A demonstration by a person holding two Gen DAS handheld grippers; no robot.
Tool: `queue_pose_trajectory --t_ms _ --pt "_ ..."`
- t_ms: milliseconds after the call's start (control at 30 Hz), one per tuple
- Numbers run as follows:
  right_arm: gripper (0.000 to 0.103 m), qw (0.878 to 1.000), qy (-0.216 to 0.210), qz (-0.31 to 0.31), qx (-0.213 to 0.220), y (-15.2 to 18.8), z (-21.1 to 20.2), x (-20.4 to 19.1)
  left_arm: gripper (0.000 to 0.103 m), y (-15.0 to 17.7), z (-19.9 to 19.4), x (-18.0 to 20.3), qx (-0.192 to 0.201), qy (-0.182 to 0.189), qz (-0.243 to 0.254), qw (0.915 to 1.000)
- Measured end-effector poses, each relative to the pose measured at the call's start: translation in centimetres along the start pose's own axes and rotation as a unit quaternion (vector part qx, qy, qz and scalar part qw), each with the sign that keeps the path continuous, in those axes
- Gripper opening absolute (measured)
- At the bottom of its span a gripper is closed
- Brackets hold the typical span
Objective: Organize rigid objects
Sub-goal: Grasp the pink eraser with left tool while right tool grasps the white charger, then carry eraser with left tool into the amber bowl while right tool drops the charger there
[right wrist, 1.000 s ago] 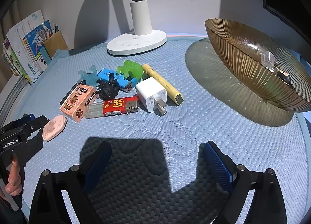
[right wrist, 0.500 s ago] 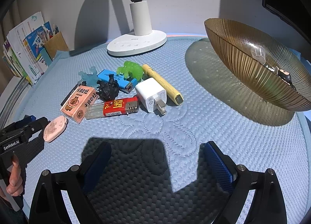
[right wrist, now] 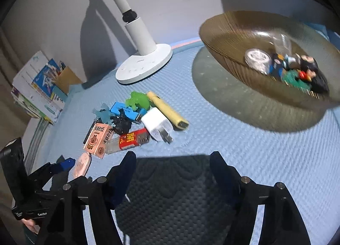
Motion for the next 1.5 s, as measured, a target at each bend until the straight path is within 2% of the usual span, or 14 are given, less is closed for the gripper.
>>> queue_pose_trajectory --t_ms 67,133,433,500,533,833,1033,1100,1133,1233,1300,1367,1400,1500 --pt "0.067 1.000 -0.005 -0.015 -0.012 -0.1 0.7 -0.8 0.072 0.0 0.0 0.0 0.004 -0.008 0.004 1.0000" --pt "0.060 0.999 -0.016 -0.026 -0.029 -0.2 1.9 -1.7 0.054 -0.1 0.0 0.1 0.008 -0.010 0.005 0.9999" --pt "0.052 0.997 0.026 -0.074 -0.019 -2.8 5.1 -2.8 0.052 -0.2 0.4 0.1 0.020 -0.024 0.013 0.9994" --pt "0.036 0.997 0.018 -0.079 -0.014 -2.9 5.2 -3.2 0.040 -0.2 0.3 0.0 0.024 -0.032 0.017 0.9991" --pt "0.036 0.997 0.010 -0.078 -0.013 -2.7 5.1 -3.4 0.032 -0.2 0.3 0.1 0.026 -0.032 0.017 0.9990" --pt "0.035 0.994 0.055 -0.095 -0.005 1.4 -0.5 -2.1 0.032 0.2 -1.7 1.4 0.047 0.001 0.011 0.9988" --pt "0.035 0.993 0.057 -0.100 -0.025 5.3 -1.9 -0.3 0.032 0.9 -1.6 2.4 0.044 -0.004 0.016 0.9989" --pt "0.044 0.995 0.031 -0.096 -0.020 6.1 -2.2 -0.5 0.032 1.0 -2.0 2.2 0.049 0.001 0.009 0.9988" --pt "0.059 0.995 0.017 -0.093 -0.015 6.3 -2.4 -0.7 0.032 1.1 -2.3 2.2 0.051 0.005 0.005 0.9987" --pt "0.061 0.996 0.019 -0.088 -0.006 6.5 -2.4 -0.8 0.032 1.7 -2.5 2.0 0.048 -0.003 0.005 0.9988" --pt "0.058 0.995 0.037 -0.093 -0.005 6.4 -2.1 -1.2 0.032 1.8 -2.3 1.9 0.044 -0.006 0.006 0.9990" --pt "0.033 0.992 0.065 -0.106 -0.004 6.2 -2.0 -1.3 0.032 1.9 -2.4 2.1 0.044 -0.008 0.008 0.9990" --pt "0.028 0.991 0.076 -0.114 -0.004 6.2 -2.0 -1.2 0.032 1.8 -2.4 2.3 0.044 -0.010 0.011 0.9989" --pt "0.026 0.990 0.074 -0.123 0.002 6.2 -2.7 -1.9 0.032 1.1 -3.1 3.4 0.051 -0.007 0.023 0.9984"
Point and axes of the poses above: each gripper's, at about its wrist camera, not at the fingertips, and z roughly the way its jaws point, x to its right, y to its underside, the point moved 10 cm from there along z, roughly the way its jaws point, and after that the axes turned 3 degrees about -z, right-handed, at the moved point
